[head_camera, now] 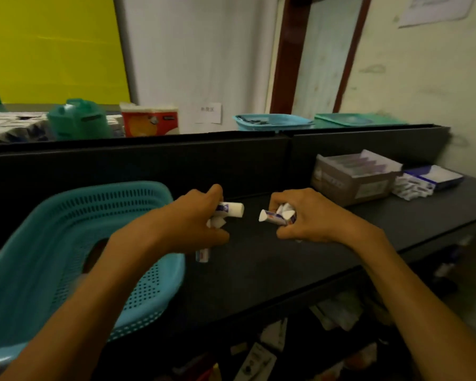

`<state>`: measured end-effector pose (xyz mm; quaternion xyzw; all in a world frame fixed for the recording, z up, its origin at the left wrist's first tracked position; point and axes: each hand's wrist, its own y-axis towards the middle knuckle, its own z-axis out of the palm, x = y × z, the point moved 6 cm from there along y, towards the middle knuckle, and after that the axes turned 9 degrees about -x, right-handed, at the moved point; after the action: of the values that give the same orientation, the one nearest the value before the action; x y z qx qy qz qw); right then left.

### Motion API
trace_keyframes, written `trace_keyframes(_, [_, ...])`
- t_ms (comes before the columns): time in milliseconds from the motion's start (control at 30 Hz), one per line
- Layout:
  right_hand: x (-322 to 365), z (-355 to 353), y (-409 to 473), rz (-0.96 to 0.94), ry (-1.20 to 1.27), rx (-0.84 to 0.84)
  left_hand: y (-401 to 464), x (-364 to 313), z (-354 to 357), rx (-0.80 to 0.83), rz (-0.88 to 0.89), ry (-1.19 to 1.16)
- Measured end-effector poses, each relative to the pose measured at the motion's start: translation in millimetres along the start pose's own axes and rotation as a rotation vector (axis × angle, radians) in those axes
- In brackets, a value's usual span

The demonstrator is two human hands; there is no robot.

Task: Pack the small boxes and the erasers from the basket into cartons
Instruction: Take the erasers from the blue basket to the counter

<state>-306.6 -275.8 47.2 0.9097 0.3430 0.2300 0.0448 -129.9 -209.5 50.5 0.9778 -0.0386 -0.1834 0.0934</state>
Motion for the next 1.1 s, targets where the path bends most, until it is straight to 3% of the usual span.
trace_keyframes(633, [-352.3, -151.3, -151.1, 0.35, -0.106, -0.053, 193.3, -311.4, 222.9, 0.243, 0.241, -0.11])
trace_keyframes(967, [-499.8, -182.7, -130.6, 0.419, -0.131, -0.017, 320.5, -397.2, 308.9, 0.255, 0.276, -0.188])
trace_keyframes(1100, [-563.5, -194.6, -92.9, 0.412, -0.143, 0.0, 383.0, -414.5, 328.9, 0.183, 0.227, -0.237])
